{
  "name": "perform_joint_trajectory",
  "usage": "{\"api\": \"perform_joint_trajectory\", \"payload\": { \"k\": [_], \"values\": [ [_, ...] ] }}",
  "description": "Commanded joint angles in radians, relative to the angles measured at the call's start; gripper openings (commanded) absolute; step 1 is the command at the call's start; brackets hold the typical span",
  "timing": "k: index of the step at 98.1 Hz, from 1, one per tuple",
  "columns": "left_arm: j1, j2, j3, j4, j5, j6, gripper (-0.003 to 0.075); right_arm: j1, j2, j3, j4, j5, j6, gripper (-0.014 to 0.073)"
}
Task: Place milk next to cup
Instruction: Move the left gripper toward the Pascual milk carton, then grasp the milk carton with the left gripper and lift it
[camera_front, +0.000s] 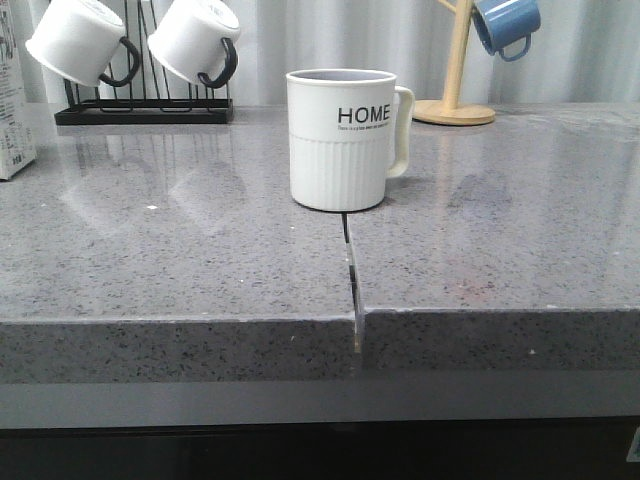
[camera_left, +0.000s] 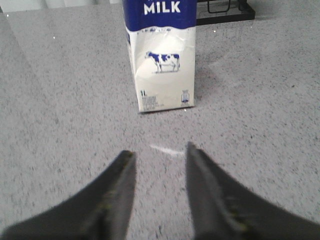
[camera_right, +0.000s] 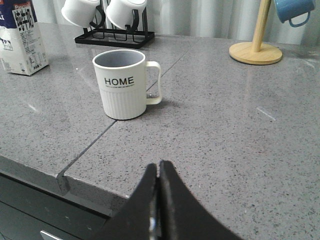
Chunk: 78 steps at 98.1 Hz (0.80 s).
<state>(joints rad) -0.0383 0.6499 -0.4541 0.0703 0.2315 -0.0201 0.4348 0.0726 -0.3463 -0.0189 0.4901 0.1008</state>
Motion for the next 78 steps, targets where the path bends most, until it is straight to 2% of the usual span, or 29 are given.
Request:
{"api": "perform_joint_trajectory", "payload": {
  "k": [1,13,25,32,46,61,78],
  "values": [
    [-0.003,0.043,-0.06,0.01,-0.117,0.009,0.0342,0.001,0.012,-0.022,0.001,-0.074,-0.007,-0.0018],
    [-0.003,0.096,-0.091,-0.011,-0.128,0.007,0.0329,0.001,0.012,-0.022,0.001,-0.074,-0.007,-0.0018],
    [-0.003,0.16,-0.095,0.016,-0.216,0.007,0.0332,0.001,0.012,-0.022,0.001,-0.074,-0.007,-0.0018],
    [-0.003,0.2,-0.116,0.019,-0.222,0.007,0.0376,0.001,0.012,-0.022,0.001,-0.074,-0.007,-0.0018],
    [-0.003,0.276,-0.157,0.011,-0.239,0.007,0.0512,0.001,0.012,-0.022,0.001,-0.074,-0.007,-0.0018],
    [-0.003,0.351,-0.192,0.011,-0.303,0.007,0.0702,0.001,0.012,-0.022,0.001,-0.074,-0.007,-0.0018],
    [-0.003,0.425,-0.212,0.011,-0.418,0.007,0.0672,0.001,0.012,-0.022,0.001,-0.074,-0.007,-0.0018]
  ]
}}
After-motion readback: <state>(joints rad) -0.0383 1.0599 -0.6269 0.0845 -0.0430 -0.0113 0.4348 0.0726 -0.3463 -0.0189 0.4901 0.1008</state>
